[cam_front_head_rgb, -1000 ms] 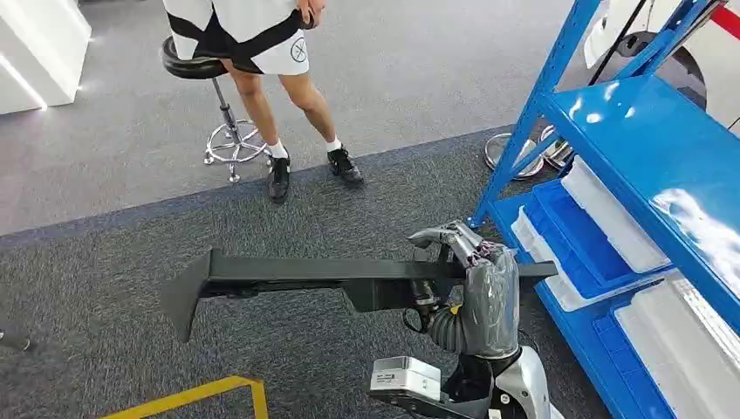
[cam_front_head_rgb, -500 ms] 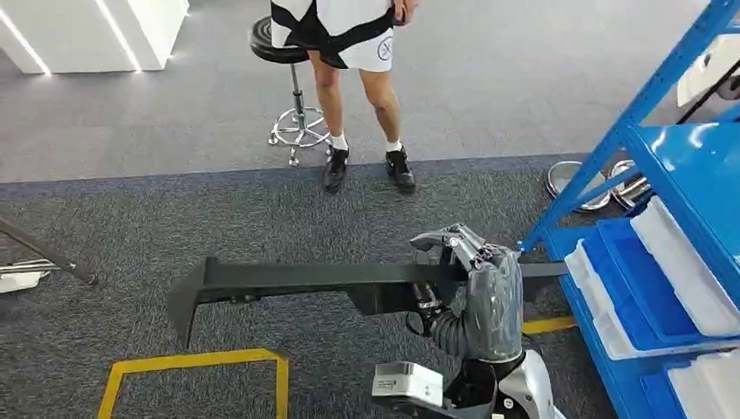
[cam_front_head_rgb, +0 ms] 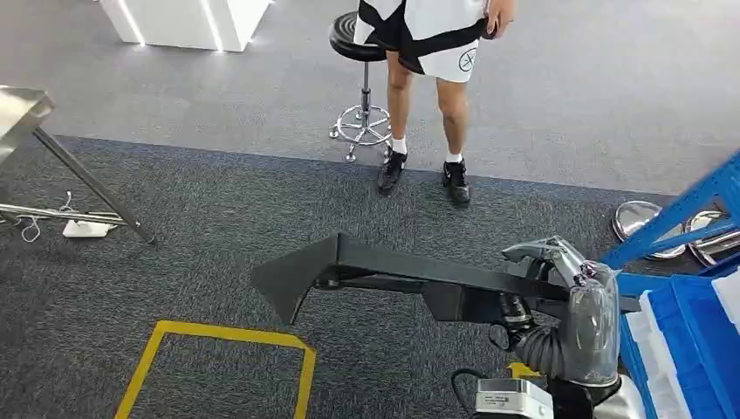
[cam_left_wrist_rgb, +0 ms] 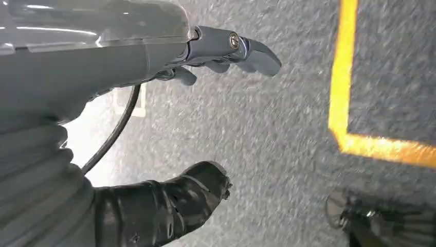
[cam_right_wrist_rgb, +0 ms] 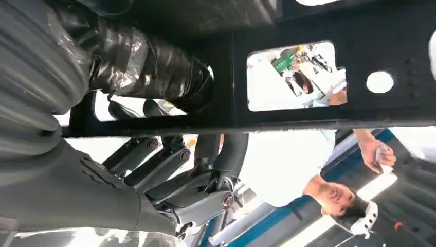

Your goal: Take the parts from the cabinet and place them on the table.

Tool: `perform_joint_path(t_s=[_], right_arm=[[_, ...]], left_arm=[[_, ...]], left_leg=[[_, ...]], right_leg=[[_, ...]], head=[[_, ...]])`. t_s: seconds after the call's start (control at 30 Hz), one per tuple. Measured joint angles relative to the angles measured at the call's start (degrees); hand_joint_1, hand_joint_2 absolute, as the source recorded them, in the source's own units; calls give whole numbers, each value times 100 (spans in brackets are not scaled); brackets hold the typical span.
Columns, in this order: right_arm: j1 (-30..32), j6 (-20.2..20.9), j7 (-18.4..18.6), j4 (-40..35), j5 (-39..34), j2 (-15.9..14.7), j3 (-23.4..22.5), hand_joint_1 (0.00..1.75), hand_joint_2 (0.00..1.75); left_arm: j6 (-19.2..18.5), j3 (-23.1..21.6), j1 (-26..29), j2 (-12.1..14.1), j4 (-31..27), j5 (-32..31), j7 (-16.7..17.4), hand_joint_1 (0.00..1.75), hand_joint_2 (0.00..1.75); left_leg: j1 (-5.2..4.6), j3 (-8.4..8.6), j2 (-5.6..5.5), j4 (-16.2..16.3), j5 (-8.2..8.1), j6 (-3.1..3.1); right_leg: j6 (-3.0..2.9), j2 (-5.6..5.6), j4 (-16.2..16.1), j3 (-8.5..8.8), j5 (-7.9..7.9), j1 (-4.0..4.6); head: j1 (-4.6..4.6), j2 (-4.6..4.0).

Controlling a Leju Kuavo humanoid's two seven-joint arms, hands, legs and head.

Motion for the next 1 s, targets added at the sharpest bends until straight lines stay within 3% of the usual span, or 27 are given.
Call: perform_joint_path(t_s=[0.03,0.07,0.1,0.13,0.17,0.2,0.23,0.27,0.33,0.37,0.4,0.43,0.53,0.57,0.6,0.63,0.67,0.7,0.73,0.77,0.8,0.83,0.87,0.9,0.93,1.0], right_arm=[[7,0,-6,-30,2,-9,-63,175,175],[32,0,-17,-53,2,-13,-114,175,175],[63,-2,-26,-78,2,-28,-174,175,175],[105,-4,-31,-109,2,-37,-221,175,175],[146,-2,-31,-131,2,-50,-267,175,175],[174,-2,-31,-133,-2,-61,-302,175,175],[188,-2,-31,-133,-7,-63,-330,175,175],[194,-2,-31,-135,-7,-63,-361,175,175],[199,-2,-31,-144,-7,-74,-395,175,175],[201,0,-31,-144,-7,-87,-408,175,175],[207,6,-33,-157,-7,-94,-426,175,175],[227,20,-37,-177,-2,-94,-457,175,175],[225,103,-46,-190,4,-116,-518,175,175],[224,111,-46,-197,4,-129,-531,175,175],[227,120,-48,-199,4,-142,-546,175,175],[240,120,-55,-221,4,-155,-566,175,175],[249,133,-63,-221,4,-155,-581,175,175],[250,160,-74,-221,4,-155,-590,175,175],[249,218,-98,-221,22,-155,-590,175,175],[241,305,-118,-219,115,-153,-586,175,175],[192,392,-127,-205,248,-127,-561,175,175],[97,483,-96,-183,427,-76,-485,175,175],[-47,579,-22,-142,670,18,-338,175,175],[-219,636,53,-65,864,123,-183,175,175],[-395,669,159,81,1031,250,23,175,175],[-661,675,337,325,1180,461,360,175,175]], left_arm=[[0,-6,23,-9,0,-2,6,0,175],[-2,-11,19,-9,0,-11,11,0,175],[-9,-22,15,-15,0,-26,9,0,175],[-22,-26,5,-24,0,-35,9,0,175],[-33,-26,2,-28,0,-53,9,0,175],[-37,-31,2,-35,0,-61,7,0,175],[-44,-33,4,-37,0,-63,7,0,175],[-46,-33,7,-37,0,-66,7,0,175],[-46,-33,16,-37,0,-68,7,0,175],[-48,-35,14,-37,0,-68,7,0,175],[-48,-39,3,-37,0,-70,9,0,175],[-50,-48,-15,-37,0,-70,9,0,175],[-66,-61,2,-37,0,-57,33,0,175],[-66,-63,-2,-37,0,-52,37,0,175],[-68,-63,8,-55,0,-52,44,0,175],[-68,-63,-1,-55,0,-52,46,0,175],[-68,-63,-15,-55,0,-50,46,0,175],[-68,-63,-21,-55,0,-50,46,0,175],[-68,-63,-19,-55,0,-35,39,0,175],[-113,-63,-7,-50,0,-5,-41,0,175],[-197,-63,11,-15,0,20,-165,0,175],[-282,-61,20,16,0,70,-280,0,175],[-346,-61,21,59,0,127,-378,0,175],[-372,-52,22,101,0,182,-431,0,175],[-394,-28,-3,138,0,210,-453,0,175],[-307,-7,-1,192,0,245,-337,0,175]], left_leg=[[-9,-14,-81,-15,11,-38],[-27,-13,-53,16,-25,-47],[-72,-76,351,218,-191,-66],[-68,-245,594,574,-411,-88],[-50,-465,736,1034,-645,-108],[-31,-665,791,1461,-827,-126],[-19,-775,812,1709,-887,-139],[-9,-741,822,1675,-801,-148],[-2,-319,886,939,-391,-141],[-7,9,1010,378,-159,-114],[-53,201,1312,-6,-173,-84],[-118,243,1315,-82,-170,-47],[-125,193,1121,-68,-159,19],[-76,260,1048,-145,-116,75],[-68,270,987,-169,-94,106],[-62,262,941,-169,-83,151],[-63,249,871,-169,-72,174],[-68,235,797,-168,-67,181],[-75,228,716,-159,-66,183],[-78,233,625,-153,-66,182],[-77,247,537,-144,-68,179],[-73,261,447,-125,-77,166],[-60,269,359,-100,-94,140],[-44,249,304,-67,-114,109],[-65,190,254,-3,-116,64],[-8,98,106,-9,-73,-20]], right_leg=[[-19,-82,-35,24,12,-7],[-59,-185,-102,73,37,-72],[-94,-277,-141,110,43,-56],[-116,-378,-147,116,43,-42],[-122,-480,-146,112,39,-20],[-127,-586,-144,109,34,-8],[-126,-676,-140,105,33,-4],[-123,-769,-139,106,28,-4],[-109,-909,-136,122,13,-5],[-90,-973,-136,147,-1,-4],[-68,-1026,-137,168,-15,0],[-29,-1099,-110,162,-36,38],[49,-1275,-141,216,-40,45],[104,-1242,-125,233,-86,20],[125,-884,-3,212,-190,-16],[128,-639,318,62,-405,-34],[135,-533,795,-179,-655,-35],[150,-496,1256,-415,-842,-34],[160,-485,1582,-593,-918,-35],[157,-485,1653,-645,-837,-39],[151,-481,1436,-559,-619,-48],[140,-458,1033,-383,-337,-58],[126,-364,492,-144,-20,-70],[108,-102,123,-4,82,-92],[105,151,53,20,42,-98],[71,17,24,9,-16,-58]], head=[[-11,0],[-7,0],[-15,0],[-11,0],[-13,0],[-11,0],[-13,0],[-13,0],[-13,0],[-13,0],[-13,0],[-13,0],[-11,0],[-15,0],[-9,0],[-9,0],[-4,0],[-7,0],[-7,0],[-7,0],[-7,0],[-7,0],[-7,0],[-4,0],[-9,0],[-9,0]])
